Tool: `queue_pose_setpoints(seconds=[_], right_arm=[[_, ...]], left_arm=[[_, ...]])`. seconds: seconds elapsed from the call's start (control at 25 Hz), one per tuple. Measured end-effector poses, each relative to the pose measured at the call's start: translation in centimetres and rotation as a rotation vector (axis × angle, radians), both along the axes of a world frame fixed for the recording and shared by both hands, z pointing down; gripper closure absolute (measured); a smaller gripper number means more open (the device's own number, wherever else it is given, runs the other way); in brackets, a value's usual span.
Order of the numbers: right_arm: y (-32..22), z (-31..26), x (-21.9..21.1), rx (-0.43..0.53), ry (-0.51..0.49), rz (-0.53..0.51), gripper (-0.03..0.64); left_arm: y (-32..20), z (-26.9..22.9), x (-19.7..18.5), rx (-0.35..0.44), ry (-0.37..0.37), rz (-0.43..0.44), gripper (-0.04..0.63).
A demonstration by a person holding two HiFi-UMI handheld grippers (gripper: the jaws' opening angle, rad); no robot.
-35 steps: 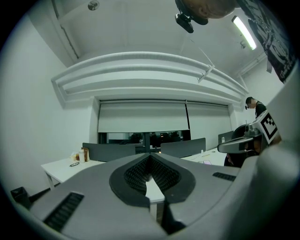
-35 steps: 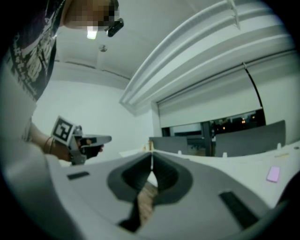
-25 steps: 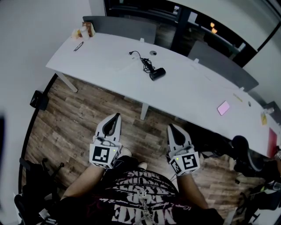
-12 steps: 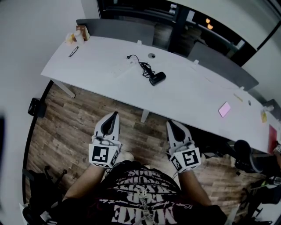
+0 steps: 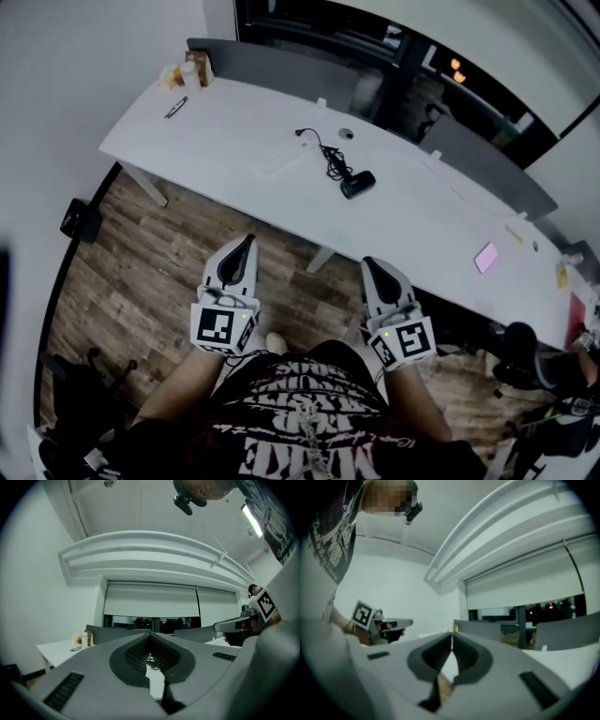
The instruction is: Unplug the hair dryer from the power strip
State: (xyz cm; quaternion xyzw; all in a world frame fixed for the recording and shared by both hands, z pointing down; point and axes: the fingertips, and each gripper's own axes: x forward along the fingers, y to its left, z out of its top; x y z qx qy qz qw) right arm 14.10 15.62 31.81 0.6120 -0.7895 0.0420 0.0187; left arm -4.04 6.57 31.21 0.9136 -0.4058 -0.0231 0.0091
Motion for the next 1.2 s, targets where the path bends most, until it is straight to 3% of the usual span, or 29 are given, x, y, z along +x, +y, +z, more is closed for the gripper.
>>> queue_pose_setpoints(seconds=[0.32, 0.56, 0.8, 1.2], right_arm=[[-3.0, 0.8, -3.7, -0.028, 0.002, -0.101, 0.584], [-5.0, 2.2, -5.1, -0.058, -0.021, -0.142, 0.584], [-7.3, 3.6, -5.9, -0.090, -0.042, -0.179, 0.584], [-12.1, 5.4, -5.2, -0.128, -0.091, -0.190, 0.584]], left_arm=[[-1.5, 1.7, -7.2, -0.040, 0.009, -0.161, 0.571], [-1.5, 3.5, -10.0, -0.085, -0.010, -0.230, 0.571], [-2.7, 4.3, -10.8, -0.104, -0.021, -0.265, 0.571], [-7.5, 5.4, -8.1, -0.119, -0.058, -0.230, 0.571]])
